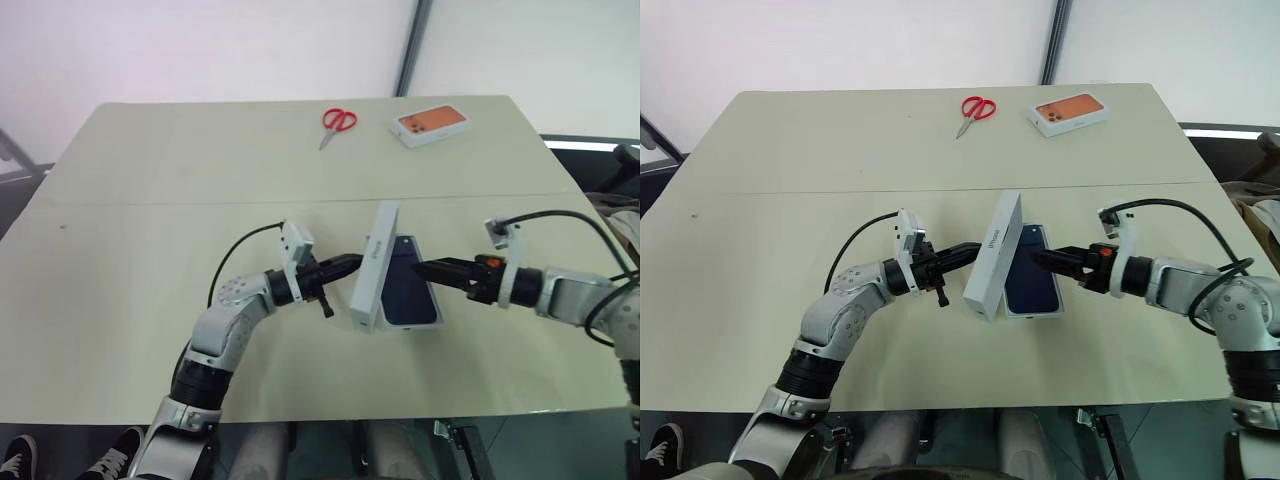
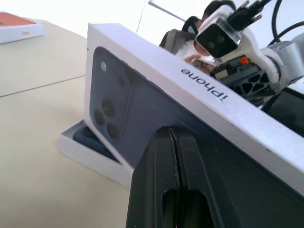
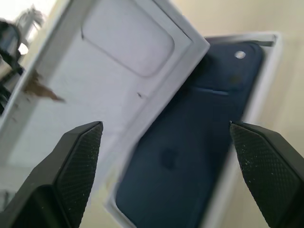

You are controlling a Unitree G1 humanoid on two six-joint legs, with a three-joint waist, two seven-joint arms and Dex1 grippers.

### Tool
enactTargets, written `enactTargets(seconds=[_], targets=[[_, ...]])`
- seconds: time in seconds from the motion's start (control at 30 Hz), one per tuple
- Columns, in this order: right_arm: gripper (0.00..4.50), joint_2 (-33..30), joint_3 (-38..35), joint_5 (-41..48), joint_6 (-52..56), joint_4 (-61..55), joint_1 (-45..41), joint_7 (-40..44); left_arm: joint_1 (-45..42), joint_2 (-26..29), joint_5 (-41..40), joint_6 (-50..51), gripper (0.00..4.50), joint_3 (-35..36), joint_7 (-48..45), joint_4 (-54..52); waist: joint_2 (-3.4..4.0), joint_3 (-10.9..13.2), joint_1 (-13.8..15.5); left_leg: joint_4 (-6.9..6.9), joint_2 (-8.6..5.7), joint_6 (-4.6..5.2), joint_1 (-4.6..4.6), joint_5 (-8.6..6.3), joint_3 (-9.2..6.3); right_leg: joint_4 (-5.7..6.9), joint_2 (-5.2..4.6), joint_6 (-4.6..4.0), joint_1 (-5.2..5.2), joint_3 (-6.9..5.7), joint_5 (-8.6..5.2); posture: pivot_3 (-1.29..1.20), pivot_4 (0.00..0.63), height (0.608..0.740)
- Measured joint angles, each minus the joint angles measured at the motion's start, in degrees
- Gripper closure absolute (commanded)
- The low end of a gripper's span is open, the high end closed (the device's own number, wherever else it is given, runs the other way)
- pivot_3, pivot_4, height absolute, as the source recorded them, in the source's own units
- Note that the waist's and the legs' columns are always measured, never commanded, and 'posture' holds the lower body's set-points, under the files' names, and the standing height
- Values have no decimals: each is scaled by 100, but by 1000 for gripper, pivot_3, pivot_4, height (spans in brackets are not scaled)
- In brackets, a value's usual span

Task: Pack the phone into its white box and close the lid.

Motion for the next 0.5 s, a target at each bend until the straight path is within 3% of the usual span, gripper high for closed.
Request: enactTargets(seconds=[0.5], targets=[[85,-287,121,-2424,-1079,1177,-473,1145,-325,-361,-81,127,4500,-147,15,-2,0,0,-15,-2,-2,1,0,-1,6,1,-1,11,-3,3,2,0,150,740]])
